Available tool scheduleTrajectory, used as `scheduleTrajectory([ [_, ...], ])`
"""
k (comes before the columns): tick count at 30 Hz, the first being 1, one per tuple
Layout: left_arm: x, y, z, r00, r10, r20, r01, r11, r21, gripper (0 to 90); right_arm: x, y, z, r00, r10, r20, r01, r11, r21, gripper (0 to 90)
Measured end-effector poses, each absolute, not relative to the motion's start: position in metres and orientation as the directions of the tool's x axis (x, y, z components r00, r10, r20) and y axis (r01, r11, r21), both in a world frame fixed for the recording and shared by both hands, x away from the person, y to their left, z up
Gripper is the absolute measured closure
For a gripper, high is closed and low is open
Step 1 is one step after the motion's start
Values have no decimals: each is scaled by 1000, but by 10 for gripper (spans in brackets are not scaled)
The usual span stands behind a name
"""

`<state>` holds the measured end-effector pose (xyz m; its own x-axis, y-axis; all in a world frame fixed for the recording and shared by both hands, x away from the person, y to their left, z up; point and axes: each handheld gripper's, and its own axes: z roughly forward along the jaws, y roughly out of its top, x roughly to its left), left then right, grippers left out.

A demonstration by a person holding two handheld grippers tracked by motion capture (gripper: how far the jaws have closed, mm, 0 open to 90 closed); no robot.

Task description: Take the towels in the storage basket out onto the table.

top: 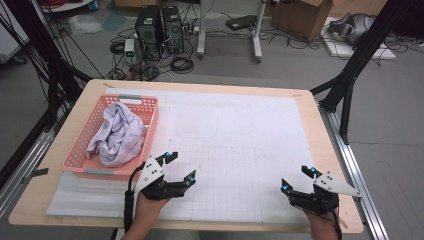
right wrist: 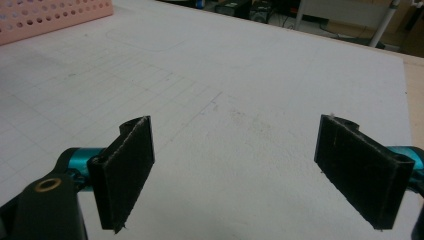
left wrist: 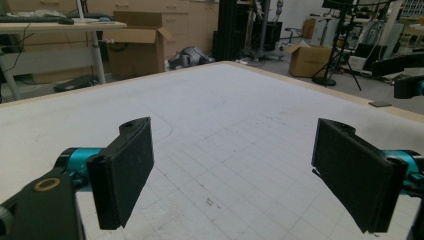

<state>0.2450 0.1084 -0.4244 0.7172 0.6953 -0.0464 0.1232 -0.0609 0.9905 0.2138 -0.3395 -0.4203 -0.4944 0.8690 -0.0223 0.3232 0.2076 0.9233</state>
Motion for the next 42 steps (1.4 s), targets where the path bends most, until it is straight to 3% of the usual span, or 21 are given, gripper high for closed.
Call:
scheduleTrajectory([
  [16, 246, 104, -426, 721, 691, -45, 130, -70, 989, 174, 220, -346, -425, -504, 863, 45, 387, 179, 905, 161],
  [42, 245, 116, -394, 707, 700, -96, 148, -14, 989, 179, 221, -335, -425, -551, 834, 31, 374, 213, 903, 160],
])
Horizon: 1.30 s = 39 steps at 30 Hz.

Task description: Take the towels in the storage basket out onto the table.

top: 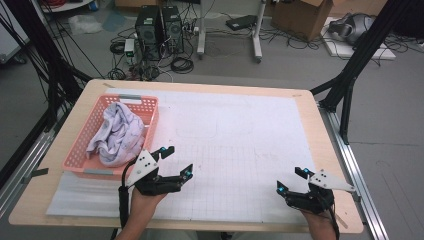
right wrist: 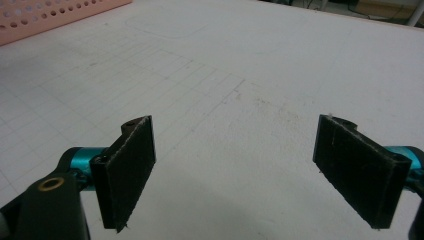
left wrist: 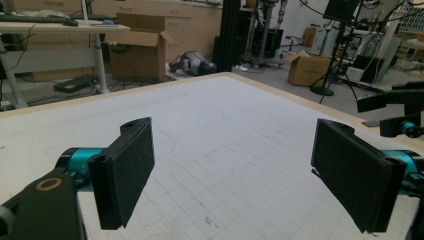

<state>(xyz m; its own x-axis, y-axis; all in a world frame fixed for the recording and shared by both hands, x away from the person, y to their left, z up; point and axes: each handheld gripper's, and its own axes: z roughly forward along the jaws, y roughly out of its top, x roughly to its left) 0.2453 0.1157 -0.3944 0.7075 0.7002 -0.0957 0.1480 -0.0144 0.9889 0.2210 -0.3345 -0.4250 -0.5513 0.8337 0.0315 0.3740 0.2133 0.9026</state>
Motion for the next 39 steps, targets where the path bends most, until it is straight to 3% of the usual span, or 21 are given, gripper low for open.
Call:
scheduleTrajectory([
  [22, 271, 154, -333, 667, 741, -75, 135, -22, 991, 174, 220, -336, -424, -545, 838, 28, 372, 212, 904, 160],
  [39, 305, 216, -334, 532, 837, -131, 262, -15, 965, 165, 221, -335, -425, -546, 837, 29, 377, 214, 901, 161],
])
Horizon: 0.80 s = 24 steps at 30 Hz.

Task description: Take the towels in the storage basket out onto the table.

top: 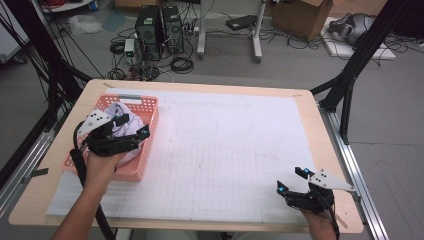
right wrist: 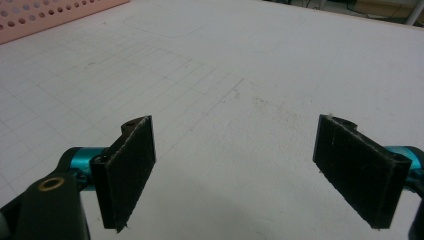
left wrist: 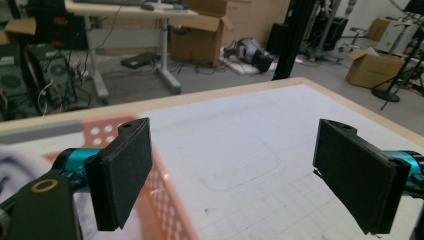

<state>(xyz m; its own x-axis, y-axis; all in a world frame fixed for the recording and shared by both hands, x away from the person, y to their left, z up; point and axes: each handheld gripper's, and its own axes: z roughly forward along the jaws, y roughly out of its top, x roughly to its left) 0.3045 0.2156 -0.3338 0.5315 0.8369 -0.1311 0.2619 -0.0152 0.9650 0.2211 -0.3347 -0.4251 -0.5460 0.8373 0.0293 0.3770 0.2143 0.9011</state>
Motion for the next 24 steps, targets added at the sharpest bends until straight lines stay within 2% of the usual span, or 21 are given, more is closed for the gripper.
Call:
scheduleTrajectory([
  [6, 316, 235, -338, 472, 872, -126, 305, -28, 952, 165, 222, -334, -425, -547, 837, 32, 381, 214, 899, 160],
  [11, 333, 246, -345, 424, 899, -106, 389, -76, 918, 165, 221, -333, -425, -548, 836, 32, 383, 216, 898, 160],
  [20, 354, 261, -364, 326, 944, -58, 539, -135, 832, 174, 221, -335, -426, -545, 838, 32, 387, 217, 896, 160],
  [24, 363, 264, -374, 277, 960, -30, 625, -156, 765, 176, 221, -334, -426, -546, 837, 35, 389, 217, 895, 160],
])
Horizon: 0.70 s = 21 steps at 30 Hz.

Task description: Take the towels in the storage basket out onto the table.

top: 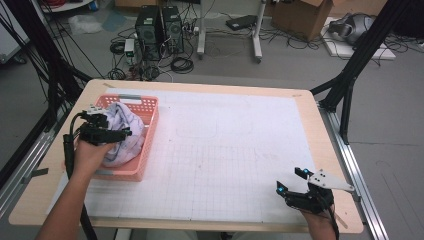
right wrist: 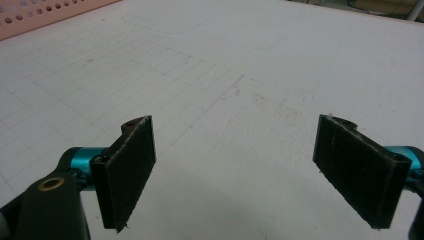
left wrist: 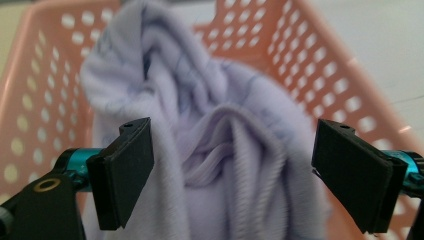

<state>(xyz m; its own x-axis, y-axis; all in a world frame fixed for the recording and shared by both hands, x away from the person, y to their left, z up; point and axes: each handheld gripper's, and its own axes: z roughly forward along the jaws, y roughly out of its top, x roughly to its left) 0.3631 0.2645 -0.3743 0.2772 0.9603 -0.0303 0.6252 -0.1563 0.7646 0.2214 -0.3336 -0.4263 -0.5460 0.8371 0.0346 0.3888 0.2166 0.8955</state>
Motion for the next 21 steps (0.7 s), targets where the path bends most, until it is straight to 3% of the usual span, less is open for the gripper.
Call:
scheduleTrajectory([
  [9, 384, 271, -396, 252, 958, -138, 772, -113, 626, 138, 221, -334, -426, -545, 838, 33, 396, 222, 891, 160],
  [21, 401, 261, -423, 301, 948, -107, 829, -205, 521, 20, 222, -333, -428, -550, 835, 28, 397, 231, 888, 161],
])
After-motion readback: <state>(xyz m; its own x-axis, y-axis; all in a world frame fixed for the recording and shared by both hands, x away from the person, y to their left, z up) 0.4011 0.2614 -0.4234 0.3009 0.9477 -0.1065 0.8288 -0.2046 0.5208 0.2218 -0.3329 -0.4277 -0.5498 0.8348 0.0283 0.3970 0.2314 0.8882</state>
